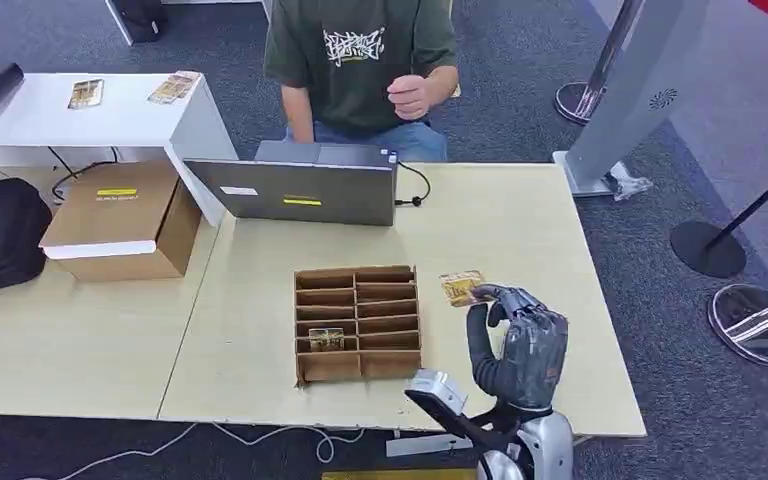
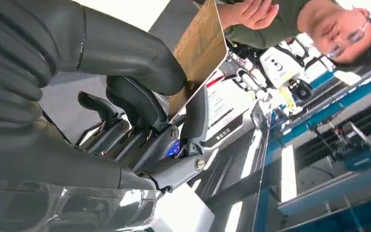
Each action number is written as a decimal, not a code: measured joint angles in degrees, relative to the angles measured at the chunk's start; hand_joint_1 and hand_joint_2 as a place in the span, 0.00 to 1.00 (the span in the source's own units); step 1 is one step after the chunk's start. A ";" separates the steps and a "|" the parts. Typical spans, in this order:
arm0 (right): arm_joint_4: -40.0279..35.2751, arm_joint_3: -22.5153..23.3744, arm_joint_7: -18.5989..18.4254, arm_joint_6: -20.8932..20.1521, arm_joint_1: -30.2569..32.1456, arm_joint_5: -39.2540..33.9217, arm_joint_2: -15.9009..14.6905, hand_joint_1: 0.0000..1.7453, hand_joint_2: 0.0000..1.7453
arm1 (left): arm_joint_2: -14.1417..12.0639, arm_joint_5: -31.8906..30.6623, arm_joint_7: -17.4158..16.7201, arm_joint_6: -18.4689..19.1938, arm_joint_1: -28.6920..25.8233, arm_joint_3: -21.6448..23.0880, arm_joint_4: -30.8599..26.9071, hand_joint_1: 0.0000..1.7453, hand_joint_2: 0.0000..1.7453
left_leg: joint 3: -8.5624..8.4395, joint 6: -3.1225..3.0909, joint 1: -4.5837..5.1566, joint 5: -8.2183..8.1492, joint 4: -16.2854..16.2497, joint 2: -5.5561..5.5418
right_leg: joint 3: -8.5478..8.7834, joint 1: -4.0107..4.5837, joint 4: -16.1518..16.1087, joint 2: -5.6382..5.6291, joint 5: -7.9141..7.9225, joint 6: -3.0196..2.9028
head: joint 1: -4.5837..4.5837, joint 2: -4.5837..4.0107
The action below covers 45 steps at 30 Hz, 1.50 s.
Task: Pass the card to the sensor for recognition and then transmit it.
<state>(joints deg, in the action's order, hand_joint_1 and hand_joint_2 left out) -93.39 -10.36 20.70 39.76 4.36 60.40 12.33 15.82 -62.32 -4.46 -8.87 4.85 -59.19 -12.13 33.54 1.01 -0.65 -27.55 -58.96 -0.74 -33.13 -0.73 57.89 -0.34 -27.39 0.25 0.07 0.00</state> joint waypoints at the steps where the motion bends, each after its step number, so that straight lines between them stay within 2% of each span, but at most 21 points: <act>1: -0.02 0.91 0.93 0.00 -0.18 -1.99 0.09 1.00 1.00 | 0.02 -0.37 -0.24 0.04 0.00 0.00 0.00 0.00 0.00 | 0.00 0.00 0.00 0.00 0.00 0.00 | 0.01 0.00 0.00 0.01 0.00 0.00 | 0.00 0.00; 9: 0.39 2.51 2.12 -0.02 -2.34 -5.13 0.24 1.00 1.00 | 0.22 -1.68 -1.03 0.17 0.27 0.00 0.00 0.00 0.00 | -0.01 -0.02 -0.01 0.02 0.00 -0.02 | 0.03 0.00 0.01 0.01 0.02 0.00 | 0.00 0.00; 13: 2.41 2.90 0.76 -0.07 -6.35 -5.48 0.24 1.00 1.00 | 0.48 -2.29 -1.47 0.50 0.57 0.00 0.00 0.00 0.00 | -0.03 0.01 0.00 0.05 0.00 0.00 | 0.03 0.00 0.02 -0.01 0.05 -0.02 | 0.00 0.00; 18: 2.82 2.95 0.47 -0.07 -7.08 -5.46 0.26 1.00 1.00 | 0.50 -2.34 -1.60 0.50 0.61 0.00 0.00 0.00 0.00 | -0.03 0.01 0.00 0.05 0.00 0.01 | 0.03 0.00 0.02 -0.01 0.06 -0.02 | 0.02 0.00; 21: 7.67 3.45 -3.13 -0.07 -14.75 -4.47 1.03 1.00 1.00 | 0.59 -3.43 -2.30 0.90 1.05 0.13 0.00 0.00 0.00 | -0.03 -0.03 0.00 0.15 -0.01 -0.03 | 0.04 0.00 0.03 0.00 0.11 0.04 | 0.00 0.00; 29: 16.11 3.67 -12.03 -0.07 -25.73 -0.82 3.37 1.00 1.00 | 0.61 -5.60 -3.87 1.92 1.89 0.83 0.00 0.00 0.00 | -0.05 0.04 0.00 0.20 -0.01 0.02 | 0.01 0.00 0.05 -0.04 0.18 -0.01 | 0.02 0.00; 34: 22.29 3.67 -14.82 -0.07 -31.44 0.31 5.13 1.00 1.00 | 0.72 -6.71 -4.72 2.45 2.51 2.21 0.00 0.00 0.00 | -0.05 0.02 -0.01 0.22 -0.01 0.02 | 0.00 0.00 0.05 -0.04 0.18 -0.01 | 0.02 0.00; 41: 34.04 3.69 -20.46 -0.07 -38.58 5.95 5.25 1.00 1.00 | 0.96 -7.98 -5.48 3.10 3.00 3.80 0.00 0.00 0.00 | -0.03 0.02 0.00 0.22 -0.03 -0.02 | 0.00 0.00 0.05 -0.02 0.20 0.01 | 0.02 0.00; 45: 40.29 4.04 -22.10 -0.04 -41.57 8.49 5.25 1.00 1.00 | 1.07 -8.30 -5.88 3.41 3.24 4.68 0.00 0.00 0.00 | -0.03 0.02 0.00 0.23 -0.04 -0.03 | 0.01 0.00 0.05 -0.02 0.21 0.02 | 0.02 -0.02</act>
<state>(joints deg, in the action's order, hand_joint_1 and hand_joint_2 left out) -53.11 -6.32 -1.40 39.71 -37.21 68.89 17.57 16.90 -70.62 -10.34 -5.46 8.10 -54.51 -12.13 33.51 1.03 -0.65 -27.32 -59.00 -0.77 -33.12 -0.73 57.94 -0.35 -27.18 0.27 0.09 -0.02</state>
